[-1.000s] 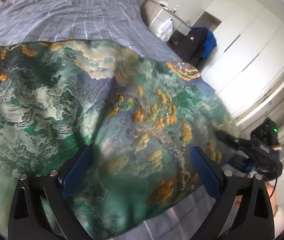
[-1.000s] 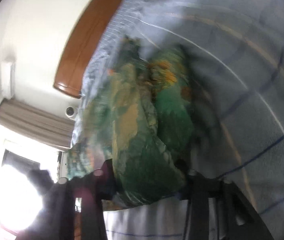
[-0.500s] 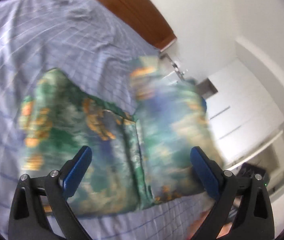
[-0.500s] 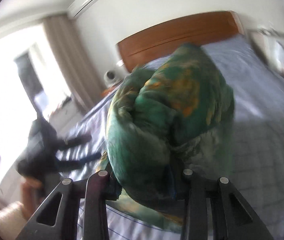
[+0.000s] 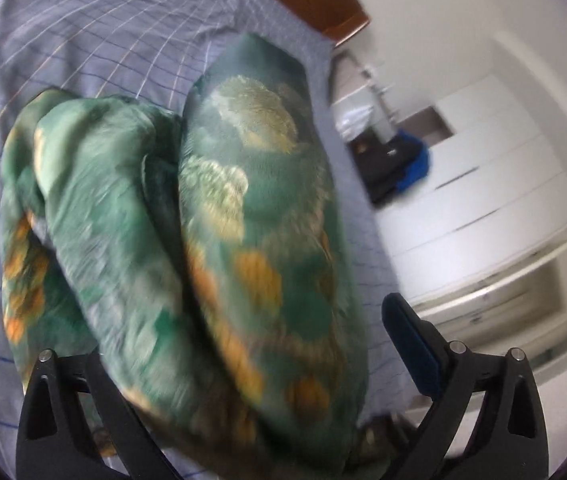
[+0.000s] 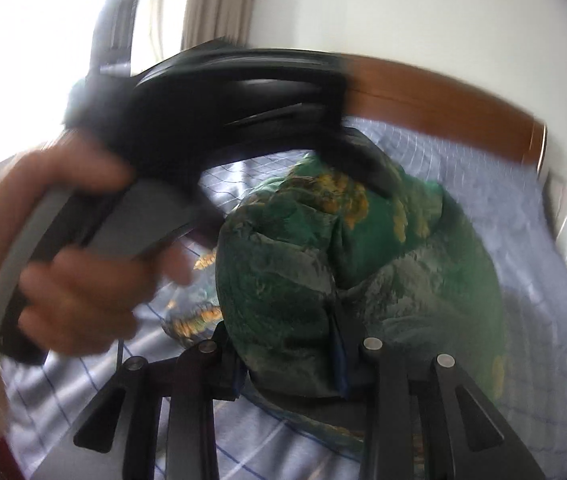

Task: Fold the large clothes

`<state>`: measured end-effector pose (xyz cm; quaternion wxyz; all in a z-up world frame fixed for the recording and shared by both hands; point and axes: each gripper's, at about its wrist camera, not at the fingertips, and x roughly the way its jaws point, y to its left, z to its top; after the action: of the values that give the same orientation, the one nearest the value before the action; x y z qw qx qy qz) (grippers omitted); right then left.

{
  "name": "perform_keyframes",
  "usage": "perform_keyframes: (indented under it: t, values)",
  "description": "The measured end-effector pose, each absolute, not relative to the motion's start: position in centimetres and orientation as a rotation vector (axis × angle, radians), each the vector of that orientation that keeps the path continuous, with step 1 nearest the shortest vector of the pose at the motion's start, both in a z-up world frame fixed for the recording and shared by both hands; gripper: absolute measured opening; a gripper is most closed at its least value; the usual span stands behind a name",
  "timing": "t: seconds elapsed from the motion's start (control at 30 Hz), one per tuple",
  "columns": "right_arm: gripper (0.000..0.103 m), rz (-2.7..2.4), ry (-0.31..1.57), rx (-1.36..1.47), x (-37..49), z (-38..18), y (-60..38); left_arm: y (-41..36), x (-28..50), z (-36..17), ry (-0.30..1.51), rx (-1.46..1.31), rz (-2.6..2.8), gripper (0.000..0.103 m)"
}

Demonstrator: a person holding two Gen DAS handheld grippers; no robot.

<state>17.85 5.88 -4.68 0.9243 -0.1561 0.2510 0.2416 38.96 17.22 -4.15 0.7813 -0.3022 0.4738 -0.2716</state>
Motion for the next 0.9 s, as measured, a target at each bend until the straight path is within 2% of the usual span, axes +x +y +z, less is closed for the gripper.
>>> perform_keyframes:
  t: [0.03,0.07,0.1,0.13,0.17,0.27,0.3,0.43,0.53,0.6,0.7,0.9]
  values:
    - [0.034,0.49,0.5,-0.336,17.8,-4.6,5.8,16.7,39.0,-4.0,1.04,-0.619,-0.565,0.082]
    - [0.034,0.484,0.492,-0.343,17.8,-4.5,5.8,15.9,39.4,-3.8,1.066,-0.557,-0.524,0.051]
    - [0.034,0.469,0.488,-0.342,18.0,-4.4,5.6,15.4,40.0,-3.6,1.084,-0.535,-0.524,0.041]
    - [0.035,0.45,0.487,-0.338,17.5,-4.3,5.7,15.0,40.1,-3.0,1.085,-0.521,-0.533,0.036]
    - [0.043,0.445,0.499,-0.325,16.9,-4.0,6.0,14.8,40.0,-2.3,1.075,-0.49,-0.531,0.032]
    - [0.067,0.572,0.549,-0.165,16.4,-1.4,4.0,15.7,38.9,-0.4,1.023,-0.414,-0.537,0.03]
    - [0.071,0.609,0.558,-0.108,16.5,-0.5,3.0,16.6,38.8,0.0,1.015,-0.413,-0.542,0.03]
    - [0.071,0.631,0.568,0.115,17.9,3.2,-3.4,21.7,38.3,-0.9,1.002,-0.44,-0.486,0.03]
    - [0.065,0.521,0.586,0.075,19.7,3.6,-5.5,24.8,37.8,-4.4,1.047,-0.475,-0.433,0.03]
    - [0.052,0.491,0.626,0.051,22.7,3.0,-5.9,26.1,37.5,-6.6,1.068,-0.524,-0.41,0.033]
    - [0.041,0.514,0.728,0.03,26.5,0.8,-4.7,26.7,37.4,-9.0,1.057,-0.613,-0.404,0.037]
    - [0.041,0.533,0.919,-0.014,29.7,-6.7,-0.9,26.7,36.7,-12.9,1.066,-0.631,-0.394,0.041]
